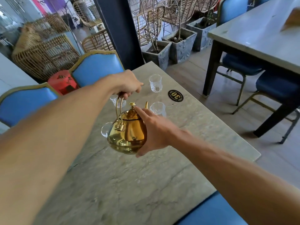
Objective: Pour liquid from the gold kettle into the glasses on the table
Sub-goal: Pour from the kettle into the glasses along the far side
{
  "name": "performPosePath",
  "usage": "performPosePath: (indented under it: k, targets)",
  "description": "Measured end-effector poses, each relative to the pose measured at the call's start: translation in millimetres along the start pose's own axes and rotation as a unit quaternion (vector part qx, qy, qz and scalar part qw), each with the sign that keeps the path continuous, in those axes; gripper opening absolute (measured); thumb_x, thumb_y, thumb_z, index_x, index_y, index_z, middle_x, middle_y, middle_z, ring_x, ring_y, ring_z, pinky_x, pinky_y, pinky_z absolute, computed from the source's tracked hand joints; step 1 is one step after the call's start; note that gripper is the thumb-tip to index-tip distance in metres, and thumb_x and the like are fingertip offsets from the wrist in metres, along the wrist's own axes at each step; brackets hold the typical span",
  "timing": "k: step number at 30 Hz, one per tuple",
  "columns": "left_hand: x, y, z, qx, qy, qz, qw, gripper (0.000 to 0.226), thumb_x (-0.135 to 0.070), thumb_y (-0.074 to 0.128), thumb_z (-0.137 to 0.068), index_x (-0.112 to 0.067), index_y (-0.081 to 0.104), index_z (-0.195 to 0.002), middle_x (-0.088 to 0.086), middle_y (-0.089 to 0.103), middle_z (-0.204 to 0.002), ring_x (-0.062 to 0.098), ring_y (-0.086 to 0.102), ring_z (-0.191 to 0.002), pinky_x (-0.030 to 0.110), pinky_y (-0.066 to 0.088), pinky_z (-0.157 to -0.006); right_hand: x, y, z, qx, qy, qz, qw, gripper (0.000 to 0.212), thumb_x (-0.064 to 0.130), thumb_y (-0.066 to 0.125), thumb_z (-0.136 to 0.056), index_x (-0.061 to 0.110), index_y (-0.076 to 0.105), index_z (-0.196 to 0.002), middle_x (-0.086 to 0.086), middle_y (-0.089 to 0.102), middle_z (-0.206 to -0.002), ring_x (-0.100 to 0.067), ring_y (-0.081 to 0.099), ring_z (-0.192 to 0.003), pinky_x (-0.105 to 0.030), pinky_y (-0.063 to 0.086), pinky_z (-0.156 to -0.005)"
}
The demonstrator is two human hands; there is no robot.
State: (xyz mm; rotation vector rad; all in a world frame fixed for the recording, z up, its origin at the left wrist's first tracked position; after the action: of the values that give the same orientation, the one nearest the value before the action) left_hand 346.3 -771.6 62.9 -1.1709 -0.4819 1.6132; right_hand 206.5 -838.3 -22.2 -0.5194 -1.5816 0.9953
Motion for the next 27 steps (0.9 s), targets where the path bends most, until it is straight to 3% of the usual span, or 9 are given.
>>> performPosePath:
  k: [11, 27]
  targets:
    - [-8.5, 23.0, -23.8, 0.052, -0.020, -0.016, 0.998, 0.044, -0.003, 0.055, -0.091, -0.015, 0.058, -0.133, -0.005, 0.037, -0.036, 0.006, 0.030, -0.030, 0.017, 0.032, -0.032, -23.3, 6.0, 0.3, 0.025, 0.014, -0.054, 0.998, 0.154, 0.072, 0.091, -0.039, 0.030, 0.003, -0.158, 0.003, 0.038, -0.150, -0.023, 0.053, -0.118, -0.027, 0.039, -0.085]
    - [-14.8, 31.1, -45.5, 0.087, -0.047, -0.020, 0.995, 0.042, 0.000, 0.055, -0.090, -0.009, 0.058, -0.131, -0.002, 0.037, -0.042, 0.008, 0.029, -0.034, 0.018, 0.031, -0.033, -34.9, -0.5, -5.3, 0.042, 0.024, -0.082, 0.995, 0.151, 0.071, 0.091, -0.041, 0.030, 0.005, -0.158, 0.002, 0.043, -0.146, -0.023, 0.055, -0.117, -0.034, 0.049, -0.092]
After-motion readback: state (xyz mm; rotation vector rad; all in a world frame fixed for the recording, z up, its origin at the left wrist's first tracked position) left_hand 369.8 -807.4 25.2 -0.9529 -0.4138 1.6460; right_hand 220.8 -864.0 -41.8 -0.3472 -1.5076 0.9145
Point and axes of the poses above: each hand's wrist, its own z-axis away from the middle knuckle, its own y-axis out of the palm, x = y × z, the point moved 5 cm from there along -z, towards the middle knuckle
